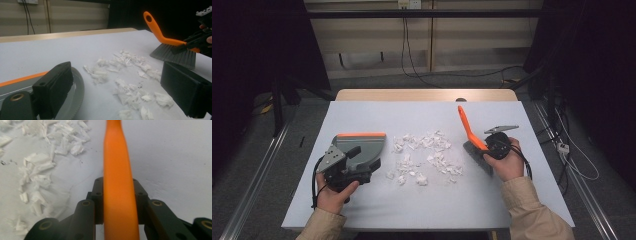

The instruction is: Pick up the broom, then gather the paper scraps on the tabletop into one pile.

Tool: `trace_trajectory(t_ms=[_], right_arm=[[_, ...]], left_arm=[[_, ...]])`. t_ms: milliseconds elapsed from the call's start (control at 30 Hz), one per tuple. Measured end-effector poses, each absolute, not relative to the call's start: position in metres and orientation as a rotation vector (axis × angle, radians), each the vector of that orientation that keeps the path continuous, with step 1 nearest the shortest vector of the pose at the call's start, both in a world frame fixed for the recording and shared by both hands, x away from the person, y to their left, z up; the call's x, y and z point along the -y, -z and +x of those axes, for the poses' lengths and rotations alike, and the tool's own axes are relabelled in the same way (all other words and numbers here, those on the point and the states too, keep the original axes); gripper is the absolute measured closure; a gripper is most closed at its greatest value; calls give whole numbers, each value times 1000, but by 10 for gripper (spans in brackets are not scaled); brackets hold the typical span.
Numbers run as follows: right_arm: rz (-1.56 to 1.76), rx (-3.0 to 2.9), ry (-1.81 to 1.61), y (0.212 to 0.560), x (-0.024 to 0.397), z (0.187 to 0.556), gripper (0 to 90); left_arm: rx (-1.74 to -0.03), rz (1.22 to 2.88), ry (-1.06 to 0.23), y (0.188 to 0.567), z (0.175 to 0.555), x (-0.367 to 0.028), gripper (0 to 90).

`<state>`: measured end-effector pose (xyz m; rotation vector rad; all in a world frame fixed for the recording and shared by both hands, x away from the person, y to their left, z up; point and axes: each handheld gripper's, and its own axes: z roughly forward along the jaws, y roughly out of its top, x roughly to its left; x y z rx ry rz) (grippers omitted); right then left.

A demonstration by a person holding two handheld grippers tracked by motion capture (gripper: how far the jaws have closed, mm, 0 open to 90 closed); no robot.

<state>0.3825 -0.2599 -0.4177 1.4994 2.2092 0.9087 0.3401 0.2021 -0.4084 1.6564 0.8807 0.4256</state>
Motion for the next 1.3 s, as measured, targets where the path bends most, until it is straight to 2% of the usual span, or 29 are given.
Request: trace_trajectory(t_ms=[700, 1300], right_arm=[[1418, -2149, -1055, 411, 250, 407, 717], [1296, -2115, -1036, 411, 215, 474, 716]], left_arm=[[-897, 1631, -407, 407, 341, -221, 57], [-906, 1645, -402, 410, 339, -226, 52]])
